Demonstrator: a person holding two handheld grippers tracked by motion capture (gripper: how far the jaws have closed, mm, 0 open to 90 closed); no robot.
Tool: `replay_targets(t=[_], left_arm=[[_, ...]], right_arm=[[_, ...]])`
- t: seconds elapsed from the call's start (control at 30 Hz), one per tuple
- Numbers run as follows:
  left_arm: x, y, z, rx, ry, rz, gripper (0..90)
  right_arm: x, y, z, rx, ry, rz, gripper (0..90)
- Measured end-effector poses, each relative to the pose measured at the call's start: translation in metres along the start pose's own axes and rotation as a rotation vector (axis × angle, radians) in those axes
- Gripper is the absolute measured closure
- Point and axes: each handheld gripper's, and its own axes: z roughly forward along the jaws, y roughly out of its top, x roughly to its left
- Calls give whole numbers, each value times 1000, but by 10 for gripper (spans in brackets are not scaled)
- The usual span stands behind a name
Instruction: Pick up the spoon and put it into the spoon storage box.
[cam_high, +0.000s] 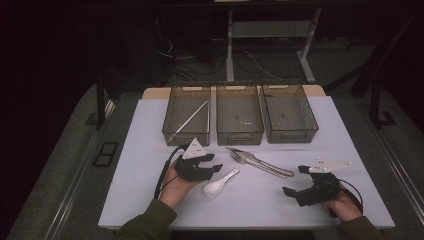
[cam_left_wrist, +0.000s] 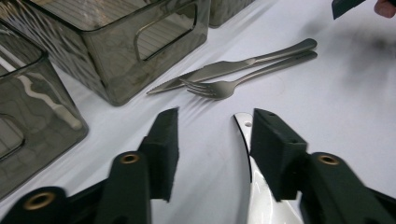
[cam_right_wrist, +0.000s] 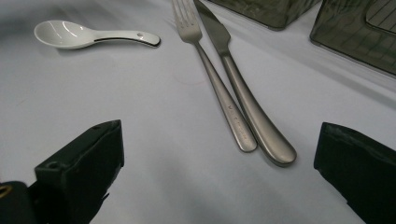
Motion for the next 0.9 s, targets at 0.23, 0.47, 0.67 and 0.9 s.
replay_targets(t=[0.23,0.47,0.67,0.9], left_arm=[[0,-2,13,37,-56,-16,790],[-3,0,27,92,-94,23,891],[-3,0,40,126,-97,26,891],[-1,-2,44,151,-111,22,891]], right_arm=[[0,0,0,1,-1,-2,17],[0,0,0,1,1,-2,16],[0,0,0,2,2,-2,16],[0,0,0,3,2,-3,16]])
